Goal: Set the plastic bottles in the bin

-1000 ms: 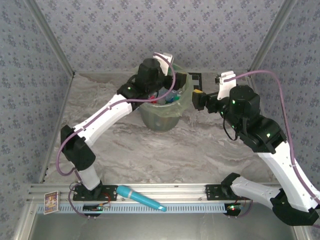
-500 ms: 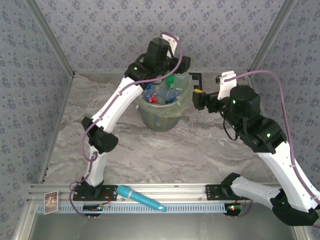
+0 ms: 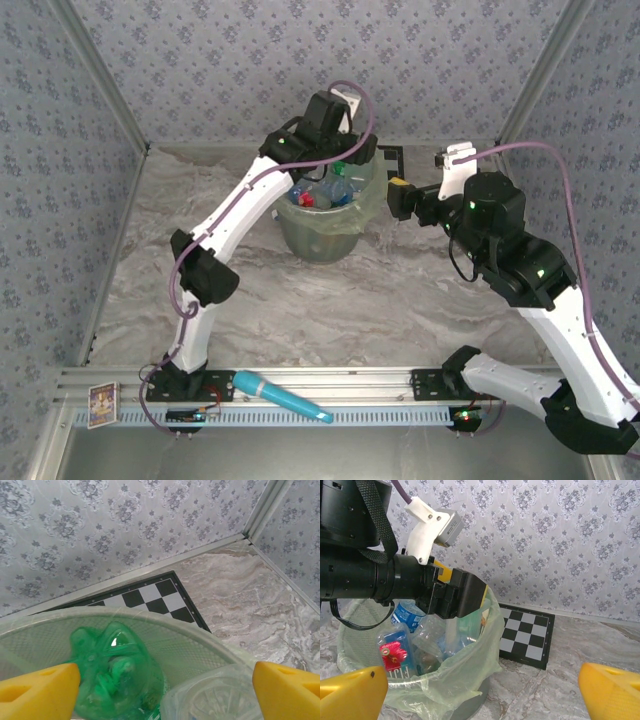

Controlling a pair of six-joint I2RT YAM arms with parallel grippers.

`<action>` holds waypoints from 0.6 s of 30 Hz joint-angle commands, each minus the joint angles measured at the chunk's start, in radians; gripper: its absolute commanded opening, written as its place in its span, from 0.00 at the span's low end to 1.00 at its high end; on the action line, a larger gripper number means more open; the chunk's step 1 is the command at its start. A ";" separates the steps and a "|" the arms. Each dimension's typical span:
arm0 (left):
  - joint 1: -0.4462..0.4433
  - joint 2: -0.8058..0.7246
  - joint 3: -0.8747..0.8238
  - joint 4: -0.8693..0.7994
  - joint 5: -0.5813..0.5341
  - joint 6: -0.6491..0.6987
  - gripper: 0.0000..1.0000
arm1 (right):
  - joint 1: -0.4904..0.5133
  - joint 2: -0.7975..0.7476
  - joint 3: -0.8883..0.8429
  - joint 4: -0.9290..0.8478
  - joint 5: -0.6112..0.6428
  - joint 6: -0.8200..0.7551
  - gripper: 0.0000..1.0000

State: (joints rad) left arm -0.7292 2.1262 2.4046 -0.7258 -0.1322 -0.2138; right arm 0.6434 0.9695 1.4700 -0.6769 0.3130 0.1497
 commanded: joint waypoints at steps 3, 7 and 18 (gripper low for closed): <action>0.008 -0.071 -0.022 -0.075 -0.011 0.005 0.94 | -0.009 0.002 -0.006 0.027 -0.021 0.004 1.00; 0.022 -0.127 -0.014 -0.025 0.024 -0.017 0.98 | -0.010 0.018 -0.005 0.048 -0.031 -0.001 1.00; 0.076 -0.362 -0.224 0.040 -0.048 -0.107 1.00 | 0.003 0.100 0.032 0.071 -0.120 0.004 1.00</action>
State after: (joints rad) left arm -0.6716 1.8534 2.2562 -0.7284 -0.1390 -0.2798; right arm 0.6415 1.0489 1.4715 -0.6331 0.2276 0.1501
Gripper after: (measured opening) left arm 0.997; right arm 0.996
